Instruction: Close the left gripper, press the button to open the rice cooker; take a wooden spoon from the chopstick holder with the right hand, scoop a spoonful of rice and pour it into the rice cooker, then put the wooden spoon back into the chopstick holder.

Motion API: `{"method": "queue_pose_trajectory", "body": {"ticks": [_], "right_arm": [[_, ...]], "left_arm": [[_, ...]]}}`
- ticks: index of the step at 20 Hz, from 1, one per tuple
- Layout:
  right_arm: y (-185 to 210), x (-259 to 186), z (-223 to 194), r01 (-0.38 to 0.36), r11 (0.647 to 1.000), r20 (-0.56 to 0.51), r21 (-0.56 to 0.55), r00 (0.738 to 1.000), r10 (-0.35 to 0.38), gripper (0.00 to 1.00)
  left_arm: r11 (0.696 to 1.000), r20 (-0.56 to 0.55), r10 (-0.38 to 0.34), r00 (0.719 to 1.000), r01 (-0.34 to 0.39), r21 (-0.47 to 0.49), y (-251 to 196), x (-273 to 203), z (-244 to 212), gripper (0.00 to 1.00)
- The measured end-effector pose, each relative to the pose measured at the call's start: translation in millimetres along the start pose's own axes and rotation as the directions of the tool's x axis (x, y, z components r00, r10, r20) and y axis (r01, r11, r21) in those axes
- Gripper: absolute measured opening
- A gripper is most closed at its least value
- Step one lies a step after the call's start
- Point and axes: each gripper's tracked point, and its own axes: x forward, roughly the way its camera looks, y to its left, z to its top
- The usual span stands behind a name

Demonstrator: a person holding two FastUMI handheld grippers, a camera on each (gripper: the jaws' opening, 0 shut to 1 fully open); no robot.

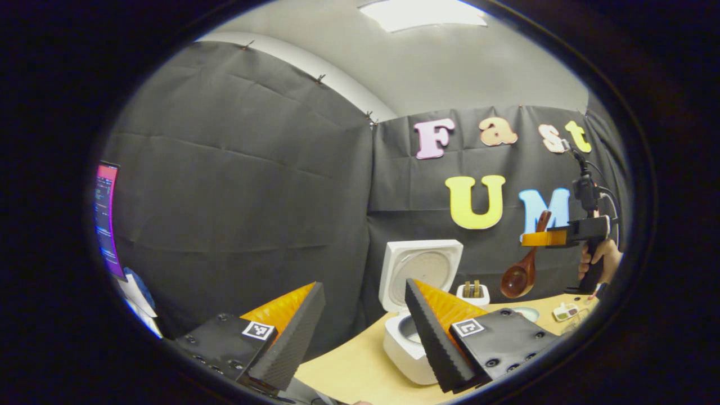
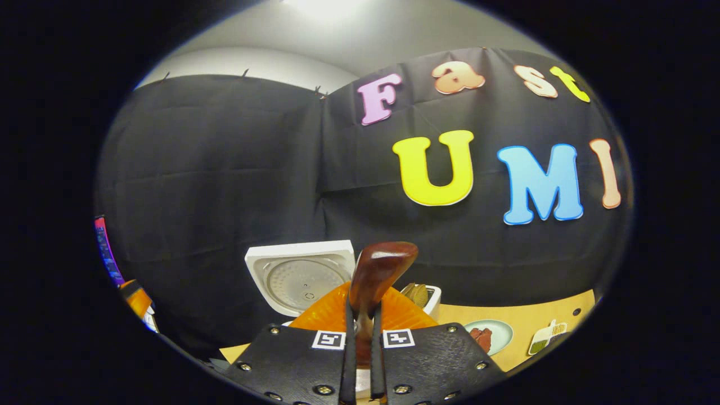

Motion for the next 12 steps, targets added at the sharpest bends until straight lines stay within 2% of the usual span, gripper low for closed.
{"method": "queue_pose_trajectory", "body": {"ticks": [7,8,9,12], "right_arm": [[-85,-58,9,0.149,0.987,0.016,0.056,0.989,-0.15,0.1],[-99,-65,7,0.17,0.984,0.012,0.059,0.985,-0.171,0.05],[-110,-73,6,0.189,0.98,0.007,0.064,0.982,-0.19,0.1],[-139,-97,0,0.245,0.967,-0.001,0.074,0.969,-0.245,0.1]], "left_arm": [[0.994,0.014,-0.11,0.994,0.11,-0.001,-72,11,12,1.0],[0.992,0.015,-0.125,0.992,0.125,-0.001,-83,11,15,1.0],[0.99,0.017,-0.14,0.99,0.14,-0.001,-93,11,16,1.0],[0.984,0.019,-0.179,0.984,0.179,-0.001,-121,8,20,1.0]]}}
